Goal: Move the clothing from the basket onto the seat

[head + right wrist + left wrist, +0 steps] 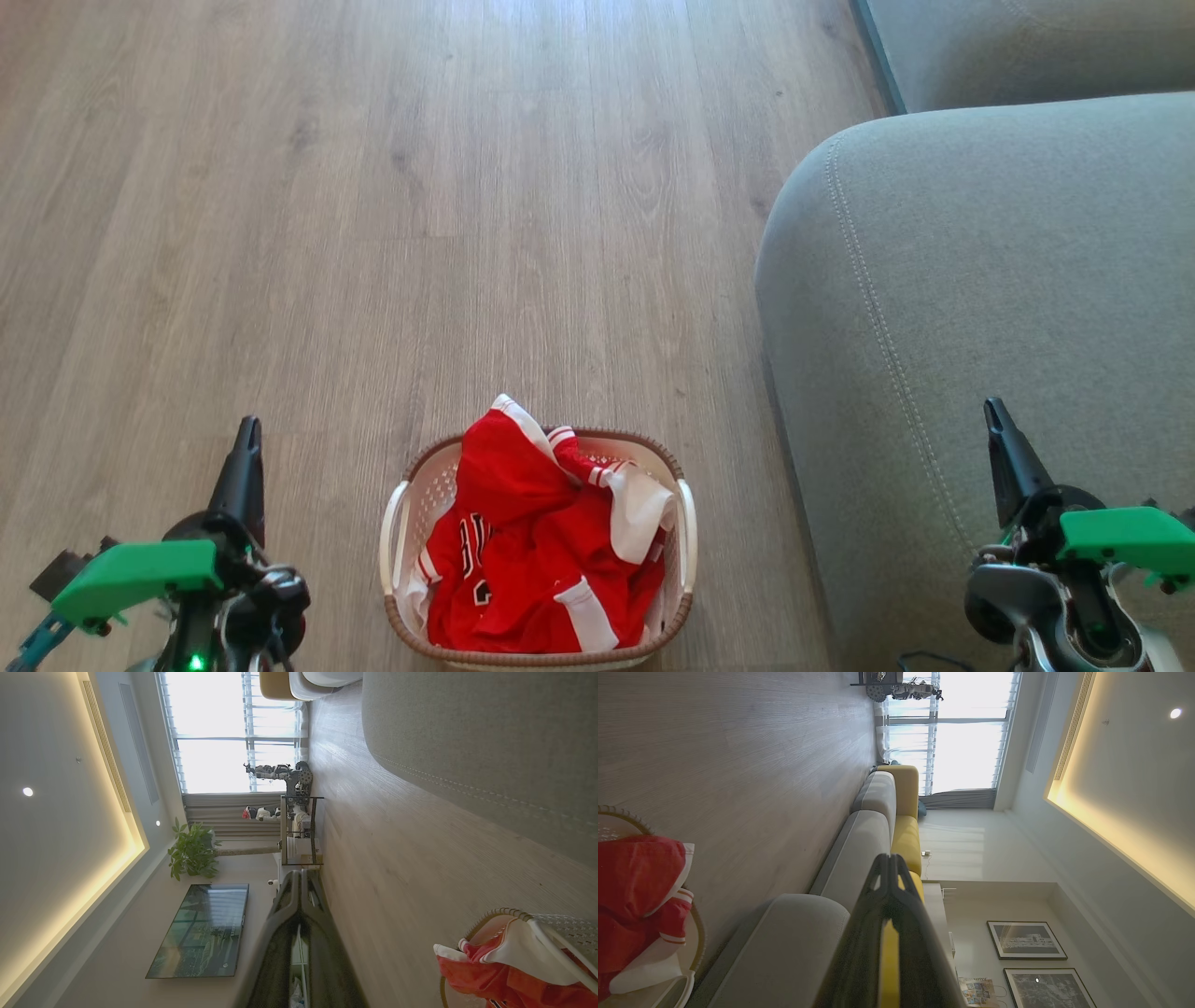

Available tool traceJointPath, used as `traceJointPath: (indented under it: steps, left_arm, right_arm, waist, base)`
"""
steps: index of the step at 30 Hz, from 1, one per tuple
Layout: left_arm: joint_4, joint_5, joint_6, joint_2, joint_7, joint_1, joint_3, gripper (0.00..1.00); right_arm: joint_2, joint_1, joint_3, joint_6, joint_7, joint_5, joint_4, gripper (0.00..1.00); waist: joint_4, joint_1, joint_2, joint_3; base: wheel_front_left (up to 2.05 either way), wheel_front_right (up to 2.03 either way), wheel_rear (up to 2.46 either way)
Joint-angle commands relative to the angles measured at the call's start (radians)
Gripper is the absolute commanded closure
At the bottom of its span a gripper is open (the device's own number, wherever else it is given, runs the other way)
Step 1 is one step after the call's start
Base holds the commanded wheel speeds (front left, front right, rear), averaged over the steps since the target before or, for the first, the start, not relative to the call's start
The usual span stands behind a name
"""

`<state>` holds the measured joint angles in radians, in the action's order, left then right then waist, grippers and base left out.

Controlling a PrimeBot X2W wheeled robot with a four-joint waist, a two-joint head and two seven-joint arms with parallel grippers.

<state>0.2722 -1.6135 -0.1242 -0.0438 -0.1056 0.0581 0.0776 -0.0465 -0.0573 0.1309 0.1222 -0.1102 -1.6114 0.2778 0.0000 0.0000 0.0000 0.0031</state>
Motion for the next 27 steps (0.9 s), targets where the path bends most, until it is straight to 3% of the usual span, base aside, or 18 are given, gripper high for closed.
traceJointPath:
  steps: [1, 27]
  left_arm:
    - [-0.027, 0.005, -0.007, -0.006, -0.008, 0.05, 0.037, 1.0]
    - [-0.027, 0.005, -0.007, -0.006, -0.008, 0.05, 0.036, 1.0]
  right_arm:
    - [-0.004, -0.051, -0.017, 0.008, -0.003, 0.003, -0.033, 1.0]
    - [-0.004, -0.051, -0.017, 0.008, -0.003, 0.003, -0.033, 1.0]
  waist:
    - [0.0, 0.0, 0.0, 0.0]
    - [0.0, 0.0, 0.0, 0.0]
  base:
    - [0.0, 0.0, 0.0]
    - [0.0, 0.0, 0.0]
